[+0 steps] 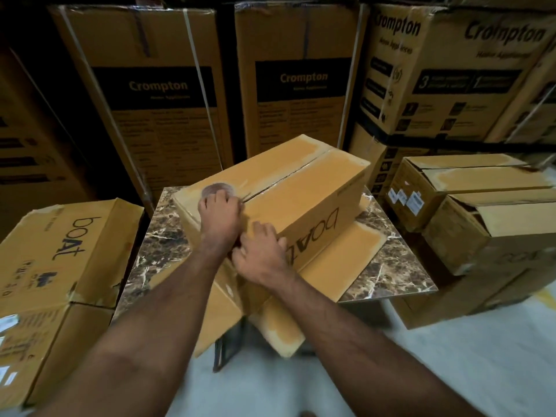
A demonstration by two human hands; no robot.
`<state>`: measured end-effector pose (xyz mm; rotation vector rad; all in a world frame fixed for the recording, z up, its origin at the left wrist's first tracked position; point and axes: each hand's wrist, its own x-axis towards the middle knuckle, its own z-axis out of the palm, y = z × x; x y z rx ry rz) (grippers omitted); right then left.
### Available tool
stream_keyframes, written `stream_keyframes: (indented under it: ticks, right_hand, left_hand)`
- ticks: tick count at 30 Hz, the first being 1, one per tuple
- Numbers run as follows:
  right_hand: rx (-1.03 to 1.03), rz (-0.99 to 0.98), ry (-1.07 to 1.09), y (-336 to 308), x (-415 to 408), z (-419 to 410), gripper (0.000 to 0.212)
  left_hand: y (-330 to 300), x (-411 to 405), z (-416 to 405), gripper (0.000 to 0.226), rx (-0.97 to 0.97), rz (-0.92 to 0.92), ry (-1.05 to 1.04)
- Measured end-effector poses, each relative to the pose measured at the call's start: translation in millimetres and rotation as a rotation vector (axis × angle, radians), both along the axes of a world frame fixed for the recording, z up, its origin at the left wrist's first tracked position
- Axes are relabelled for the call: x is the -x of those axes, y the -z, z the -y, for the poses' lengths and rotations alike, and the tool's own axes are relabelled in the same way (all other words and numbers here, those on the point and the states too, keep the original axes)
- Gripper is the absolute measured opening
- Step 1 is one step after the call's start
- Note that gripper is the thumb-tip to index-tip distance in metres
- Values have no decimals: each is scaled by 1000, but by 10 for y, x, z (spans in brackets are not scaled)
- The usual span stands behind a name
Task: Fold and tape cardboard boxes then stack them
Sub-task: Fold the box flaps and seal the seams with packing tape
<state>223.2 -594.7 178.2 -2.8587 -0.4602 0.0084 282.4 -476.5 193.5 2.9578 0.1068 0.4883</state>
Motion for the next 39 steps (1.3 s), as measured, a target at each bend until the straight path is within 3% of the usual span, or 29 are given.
stream_keyframes:
  ticks: [4, 5, 8, 10, 12, 15, 19, 21, 23, 26, 30, 39]
  right_hand:
    - [-296, -28, -244, -209, -259, 231, 44]
    - [-293, -4, -245, -224, -385, 432, 44]
    - [60, -4, -69, -163, -615, 1045, 62]
    - [145, 34, -15, -73, -686, 1150, 77]
    - [99, 99, -3, 29, -681, 973, 77]
    - [58, 130, -4, 160, -559, 624, 68]
    - [56, 85, -242, -11, -562, 268, 64]
    - [-14, 99, -283, -54, -587, 339, 59]
    - [-91, 218, -122, -37, -633, 637, 55]
    - [-30, 311, 233, 101, -697, 1206, 59]
    - [137, 317, 243, 243, -684, 1311, 64]
    - [148, 256, 365, 311, -725, 524, 64]
  left_hand:
    - [-150, 39, 230, 27, 98, -12, -254]
    - [-150, 99, 325, 26, 105, 16, -264]
    - [4, 373, 587, 28, 121, 98, -200]
    - [152, 514, 618, 27, 95, 192, -117]
    - [254, 559, 473, 26, 66, 285, -20]
    - [323, 456, -7, 32, 27, 265, 55]
    - [206, 176, -811, 38, -97, 120, -177]
    - [103, 91, -839, 41, -31, 117, -289]
    - [33, 82, -575, 49, 21, 158, -228]
    - [117, 148, -135, 39, 30, 280, -20]
    - [334, 117, -64, 35, -22, 399, 72]
    - [197, -328, -645, 55, 203, 182, -6]
